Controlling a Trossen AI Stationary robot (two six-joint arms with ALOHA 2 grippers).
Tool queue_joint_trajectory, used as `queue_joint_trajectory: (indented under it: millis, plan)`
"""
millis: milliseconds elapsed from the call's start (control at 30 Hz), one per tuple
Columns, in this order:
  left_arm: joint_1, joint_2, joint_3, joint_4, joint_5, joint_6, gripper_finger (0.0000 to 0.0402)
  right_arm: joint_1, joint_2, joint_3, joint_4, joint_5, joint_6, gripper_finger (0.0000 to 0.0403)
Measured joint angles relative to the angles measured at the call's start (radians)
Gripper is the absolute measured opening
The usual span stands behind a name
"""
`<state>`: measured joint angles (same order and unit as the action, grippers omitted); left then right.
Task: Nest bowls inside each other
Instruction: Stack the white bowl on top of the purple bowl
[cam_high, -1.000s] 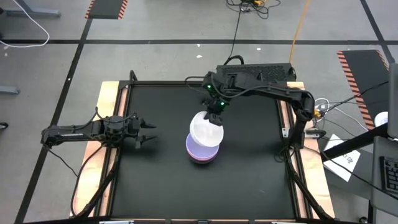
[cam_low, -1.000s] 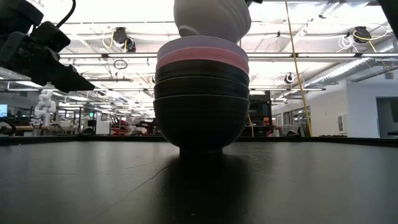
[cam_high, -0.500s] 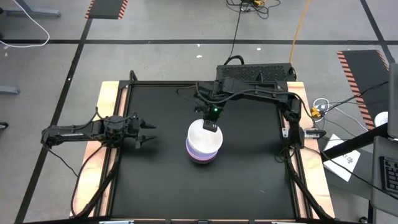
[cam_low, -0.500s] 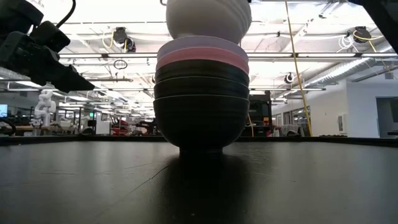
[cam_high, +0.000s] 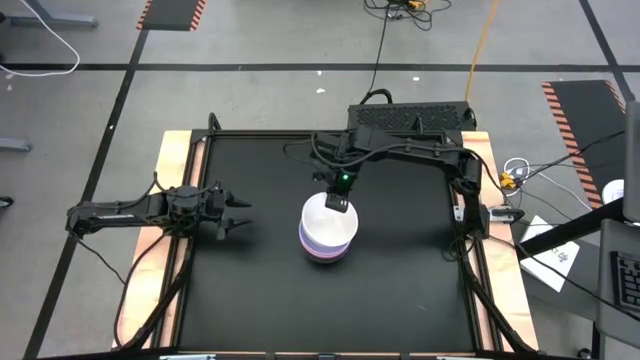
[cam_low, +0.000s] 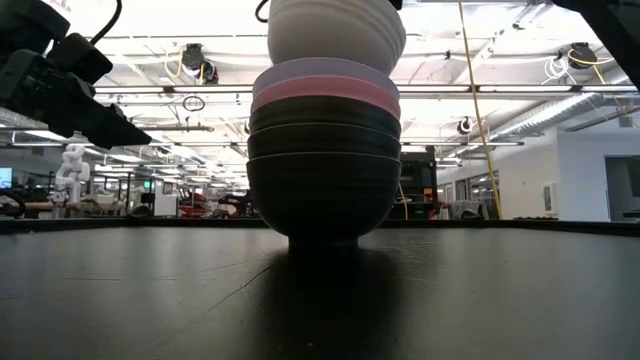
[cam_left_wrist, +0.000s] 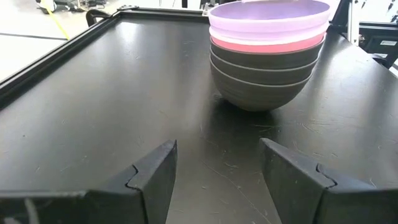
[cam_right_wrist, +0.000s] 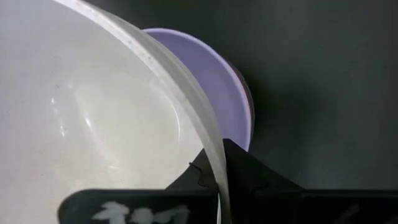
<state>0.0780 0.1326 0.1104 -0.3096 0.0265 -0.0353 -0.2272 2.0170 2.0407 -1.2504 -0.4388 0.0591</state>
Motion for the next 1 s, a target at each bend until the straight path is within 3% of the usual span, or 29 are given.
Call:
queue_joint_trajectory:
  millis: [267,633,1000]
  plan:
    - [0.0,0.0,0.0,0.0,0.001,0.001,0.023,0.0,0.027,0.0,-0.014,-0.003,-0.008,0.0]
    - [0.0,0.0,-0.001,0.0,0.011,0.002,0.023,0.014,0.086,0.0,-0.109,0.098,-0.004,0.0]
    - [0.0,0.0,-0.002,-0.001,0.021,0.002,0.023,0.037,0.096,0.0,-0.096,0.098,-0.004,0.0]
